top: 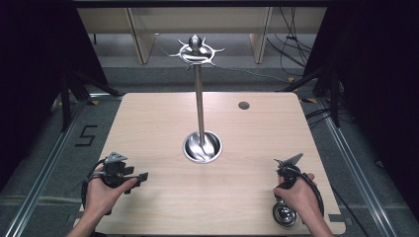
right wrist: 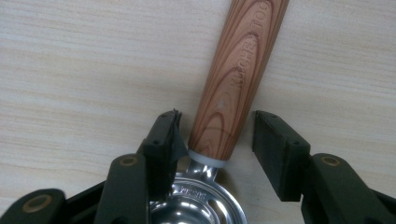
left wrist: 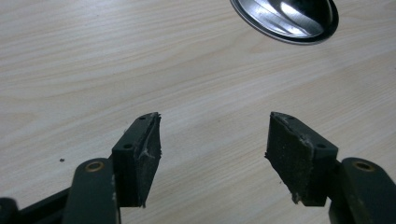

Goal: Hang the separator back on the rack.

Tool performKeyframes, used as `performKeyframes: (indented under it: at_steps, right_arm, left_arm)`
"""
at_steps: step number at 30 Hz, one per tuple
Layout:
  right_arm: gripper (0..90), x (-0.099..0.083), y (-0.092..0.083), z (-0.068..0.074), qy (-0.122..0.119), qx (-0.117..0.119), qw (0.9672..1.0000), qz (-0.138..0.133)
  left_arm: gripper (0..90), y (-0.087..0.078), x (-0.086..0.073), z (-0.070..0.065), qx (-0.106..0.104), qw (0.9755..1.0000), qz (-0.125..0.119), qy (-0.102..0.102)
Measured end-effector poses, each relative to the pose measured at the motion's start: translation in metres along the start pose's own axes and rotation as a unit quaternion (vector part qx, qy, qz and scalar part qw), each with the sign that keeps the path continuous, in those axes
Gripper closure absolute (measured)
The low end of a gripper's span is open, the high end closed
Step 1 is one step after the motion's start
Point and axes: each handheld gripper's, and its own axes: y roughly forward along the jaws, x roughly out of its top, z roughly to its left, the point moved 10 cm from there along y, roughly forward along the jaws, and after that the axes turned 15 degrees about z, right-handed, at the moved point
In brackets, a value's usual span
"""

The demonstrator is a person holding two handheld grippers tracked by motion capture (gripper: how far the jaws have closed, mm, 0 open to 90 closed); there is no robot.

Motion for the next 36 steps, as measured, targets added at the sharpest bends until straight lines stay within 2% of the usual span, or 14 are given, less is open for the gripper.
performKeyframes:
  at_steps: [3, 4, 9, 10, 12, 14, 15, 16, 17, 18, 21, 22, 29, 36]
  right_arm:
    - [55.2, 0.0, 0.001, 0.004, 0.013, 0.01, 0.9999, 0.0]
    - [56.3, 0.0, 0.0, 0.0, -0.003, 0.001, 1.0, 0.003]
    - [62.2, 0.001, -0.001, 0.002, 0.001, 0.008, 1.0, 0.004]
    - [63.0, 0.0, -0.001, -0.001, -0.014, 0.0, 0.9998, 0.011]
    - [64.1, -0.001, -0.001, -0.001, -0.012, -0.001, 0.9998, 0.014]
    - [64.5, -0.002, -0.001, -0.009, -0.045, -0.029, 0.9983, 0.025]
    - [65.0, -0.002, -0.001, -0.009, -0.047, -0.031, 0.9981, 0.025]
    - [65.8, -0.002, 0.0, -0.007, -0.06, -0.013, 0.9977, 0.028]
    - [67.1, -0.001, 0.0, -0.007, -0.052, -0.027, 0.9981, 0.02]
    - [68.5, -0.001, -0.002, -0.001, -0.015, -0.022, 0.9995, 0.019]
    - [69.8, -0.002, -0.002, -0.002, -0.041, -0.024, 0.9986, 0.024]
    - [69.8, -0.001, -0.002, 0.0, -0.027, -0.028, 0.9991, 0.017]
    - [70.0, 0.0, -0.002, -0.001, -0.031, -0.028, 0.999, 0.014]
    - [70.4, -0.002, -0.01, -0.006, -0.053, -0.018, 0.9985, 0.001]
  left_arm:
    - [34.5, 0.001, 0.0, -0.001, -0.001, 1.0, -0.001, -0.001]
    - [34.5, 0.001, -0.001, -0.001, -0.001, 1.0, 0.001, -0.001]
    - [34.5, -0.002, 0.0, 0.0, 0.0, 1.0, -0.004, -0.002]
    - [34.5, -0.003, 0.0, 0.0, -0.001, 1.0, -0.005, -0.003]
    - [34.5, -0.002, 0.0, 0.0, -0.001, 1.0, -0.004, -0.003]
    - [34.5, -0.002, 0.0, -0.001, -0.002, 1.0, -0.003, 0.001]
    - [34.5, -0.001, 0.0, -0.001, 0.0, 1.0, -0.002, 0.001]
    - [34.5, -0.001, -0.001, -0.001, -0.002, 1.0, -0.001, 0.002]
    - [34.5, -0.001, -0.001, -0.002, -0.005, 1.0, 0.001, 0.001]
    - [34.5, 0.0, -0.001, -0.003, -0.007, 1.0, 0.001, 0.002]
    - [34.5, 0.0, -0.001, -0.003, -0.004, 1.0, 0.003, 0.004]
    - [34.5, 0.0, -0.001, -0.003, -0.003, 1.0, 0.004, 0.005]
    - [34.5, 0.0, -0.001, -0.002, -0.003, 1.0, 0.0, 0.002]
    - [34.5, -0.003, -0.001, -0.001, 0.0, 1.0, -0.003, -0.001]
